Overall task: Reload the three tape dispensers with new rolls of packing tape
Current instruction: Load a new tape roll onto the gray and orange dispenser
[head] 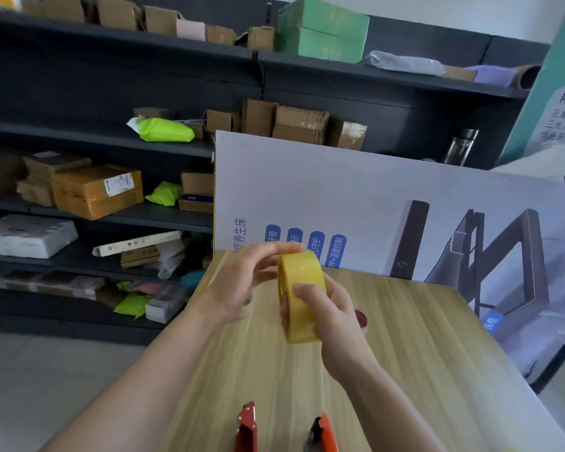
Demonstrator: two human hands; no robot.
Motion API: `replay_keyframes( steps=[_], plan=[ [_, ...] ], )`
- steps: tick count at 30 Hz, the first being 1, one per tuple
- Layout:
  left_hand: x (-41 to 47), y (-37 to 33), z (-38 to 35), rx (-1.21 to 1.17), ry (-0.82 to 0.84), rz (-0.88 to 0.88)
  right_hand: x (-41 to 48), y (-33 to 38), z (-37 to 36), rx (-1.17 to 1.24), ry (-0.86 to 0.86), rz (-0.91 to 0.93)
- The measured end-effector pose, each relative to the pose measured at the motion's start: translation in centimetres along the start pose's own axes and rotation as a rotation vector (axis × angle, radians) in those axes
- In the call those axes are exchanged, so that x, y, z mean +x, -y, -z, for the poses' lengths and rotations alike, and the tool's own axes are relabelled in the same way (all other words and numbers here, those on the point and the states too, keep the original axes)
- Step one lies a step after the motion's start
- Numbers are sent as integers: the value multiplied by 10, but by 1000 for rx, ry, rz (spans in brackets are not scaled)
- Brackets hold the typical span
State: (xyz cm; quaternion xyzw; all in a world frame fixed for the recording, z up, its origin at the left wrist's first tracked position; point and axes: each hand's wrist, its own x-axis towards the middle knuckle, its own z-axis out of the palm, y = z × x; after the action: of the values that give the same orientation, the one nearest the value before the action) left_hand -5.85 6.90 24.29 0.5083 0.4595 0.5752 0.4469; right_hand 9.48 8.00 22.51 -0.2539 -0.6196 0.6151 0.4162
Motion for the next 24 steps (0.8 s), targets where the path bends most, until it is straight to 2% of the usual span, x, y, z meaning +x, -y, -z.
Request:
replay_keyframes(
  steps=[4, 6, 13, 24],
  plan=[
    [5, -5, 23, 308, 64, -15, 6, -5, -24, -57, -9, -7],
    [6, -4, 31, 371, 55, -38, 7, -7, -32, -92, -18, -6],
    [-2, -4, 33, 336, 28, -160, 4, -9, -36, -168, -33, -10],
    [-6, -10, 18, 224, -11, -169, -2, -2, -21, -164, -36, -26]
  ],
)
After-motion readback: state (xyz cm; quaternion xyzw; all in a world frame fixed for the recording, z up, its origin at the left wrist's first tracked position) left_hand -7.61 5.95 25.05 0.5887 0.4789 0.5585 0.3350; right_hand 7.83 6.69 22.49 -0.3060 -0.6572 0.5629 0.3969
